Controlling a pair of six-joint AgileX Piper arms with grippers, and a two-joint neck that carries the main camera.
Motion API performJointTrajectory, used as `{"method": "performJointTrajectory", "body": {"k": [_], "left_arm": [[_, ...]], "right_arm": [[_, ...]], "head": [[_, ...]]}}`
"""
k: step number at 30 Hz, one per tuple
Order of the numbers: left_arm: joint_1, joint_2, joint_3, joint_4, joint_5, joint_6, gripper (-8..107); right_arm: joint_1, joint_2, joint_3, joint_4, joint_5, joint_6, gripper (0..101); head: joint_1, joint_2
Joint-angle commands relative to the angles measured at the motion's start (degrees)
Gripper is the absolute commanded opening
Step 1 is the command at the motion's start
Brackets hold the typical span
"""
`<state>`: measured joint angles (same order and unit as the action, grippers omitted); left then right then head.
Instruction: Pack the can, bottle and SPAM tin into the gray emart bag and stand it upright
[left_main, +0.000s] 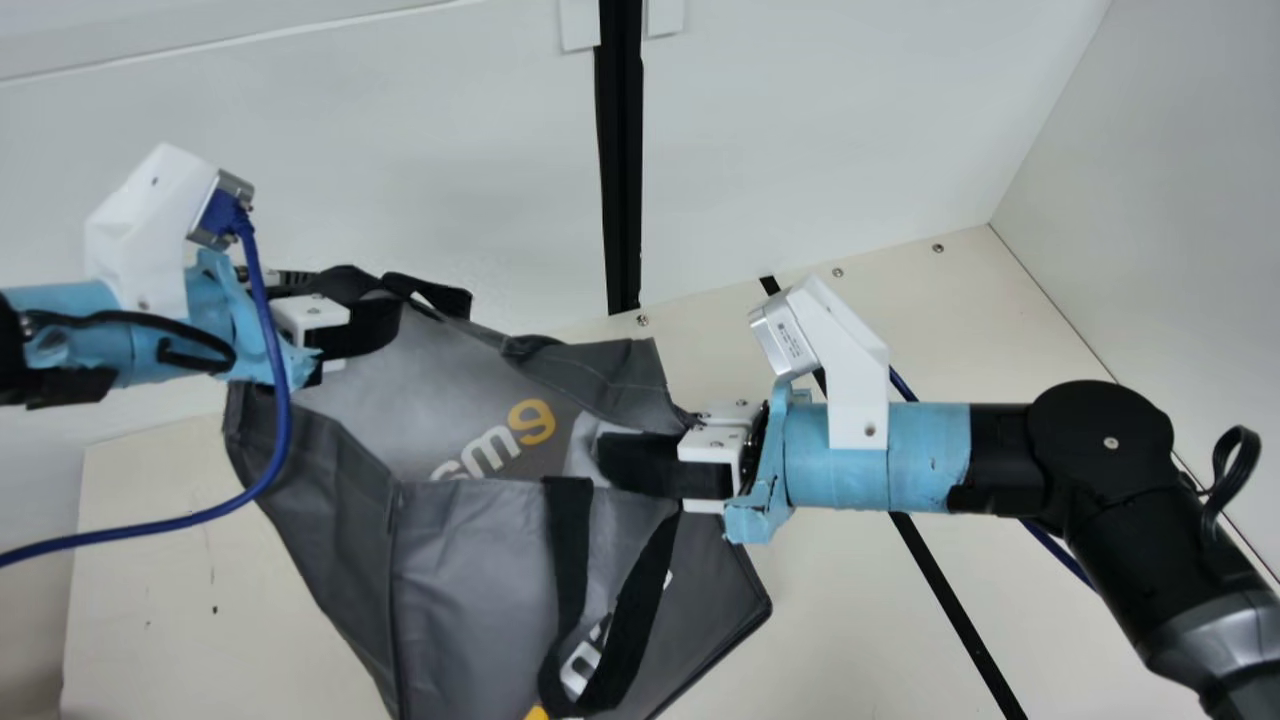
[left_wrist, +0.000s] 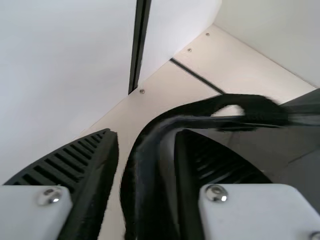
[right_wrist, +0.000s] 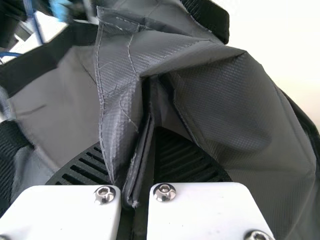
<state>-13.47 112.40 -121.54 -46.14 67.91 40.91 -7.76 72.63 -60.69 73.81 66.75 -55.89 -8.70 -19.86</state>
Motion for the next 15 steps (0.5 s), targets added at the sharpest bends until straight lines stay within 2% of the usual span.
{"method": "performJointTrajectory", "body": {"k": [1,12,15], "left_arm": [[-0.1,-1.2,0.8,0.0,-0.1,0.3,52],[-0.5,-6.0,0.2,0.6,-0.4,-0.8,89],[-0.5,-7.5,0.2,0.6,-0.6,-1.1,90]], "right_arm": [[0.0,0.0,0.0,0.0,0.0,0.0,0],[0.0,0.0,0.0,-0.3,0.4,0.0,0],[0.0,0.0,0.0,-0.4,0.4,0.0,0]], "head": [[-1.3,-0.1],[-1.3,-0.1],[-1.3,-0.1]]}}
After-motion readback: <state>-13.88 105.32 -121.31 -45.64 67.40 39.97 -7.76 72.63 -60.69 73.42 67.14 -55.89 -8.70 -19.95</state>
